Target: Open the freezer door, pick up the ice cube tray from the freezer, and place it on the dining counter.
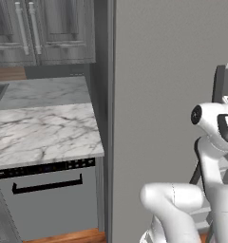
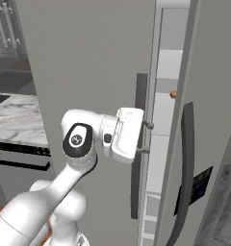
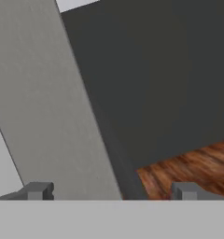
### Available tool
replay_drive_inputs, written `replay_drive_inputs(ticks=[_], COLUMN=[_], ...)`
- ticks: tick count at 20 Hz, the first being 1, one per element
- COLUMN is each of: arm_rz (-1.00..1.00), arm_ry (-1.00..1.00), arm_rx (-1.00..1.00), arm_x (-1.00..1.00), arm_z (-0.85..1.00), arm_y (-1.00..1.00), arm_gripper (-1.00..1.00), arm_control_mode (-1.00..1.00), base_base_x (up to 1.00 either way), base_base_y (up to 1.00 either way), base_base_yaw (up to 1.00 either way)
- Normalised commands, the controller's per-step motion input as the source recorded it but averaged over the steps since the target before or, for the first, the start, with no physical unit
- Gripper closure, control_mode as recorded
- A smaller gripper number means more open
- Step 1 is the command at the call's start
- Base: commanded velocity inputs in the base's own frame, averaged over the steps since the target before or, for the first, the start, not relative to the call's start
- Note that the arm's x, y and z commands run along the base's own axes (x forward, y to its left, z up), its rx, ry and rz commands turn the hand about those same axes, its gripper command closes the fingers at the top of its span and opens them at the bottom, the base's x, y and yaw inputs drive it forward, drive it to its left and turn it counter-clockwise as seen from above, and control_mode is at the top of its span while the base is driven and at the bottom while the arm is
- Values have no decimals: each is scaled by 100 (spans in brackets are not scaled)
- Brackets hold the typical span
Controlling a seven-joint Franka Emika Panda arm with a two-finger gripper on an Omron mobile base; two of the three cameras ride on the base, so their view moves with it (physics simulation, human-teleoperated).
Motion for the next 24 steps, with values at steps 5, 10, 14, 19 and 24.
replay_drive_inputs(ticks=[5,10,14,19,24], arm_rz=[-6,-4,-1,0,-2], arm_ry=[0,0,0,0,0], arm_rx=[0,0,0,0,0], arm_x=[22,14,11,2,0], arm_z=[-3,-1,-1,-5,-3], arm_y=[-11,-21,-36,-23,-7], arm_gripper=[-100,-100,-100,-100,-100], arm_control_mode=[-100,-100,-100,-100,-100], base_base_x=[0,0,0,0,0], base_base_y=[0,0,0,0,0], base_base_yaw=[0,0,0,0,0])
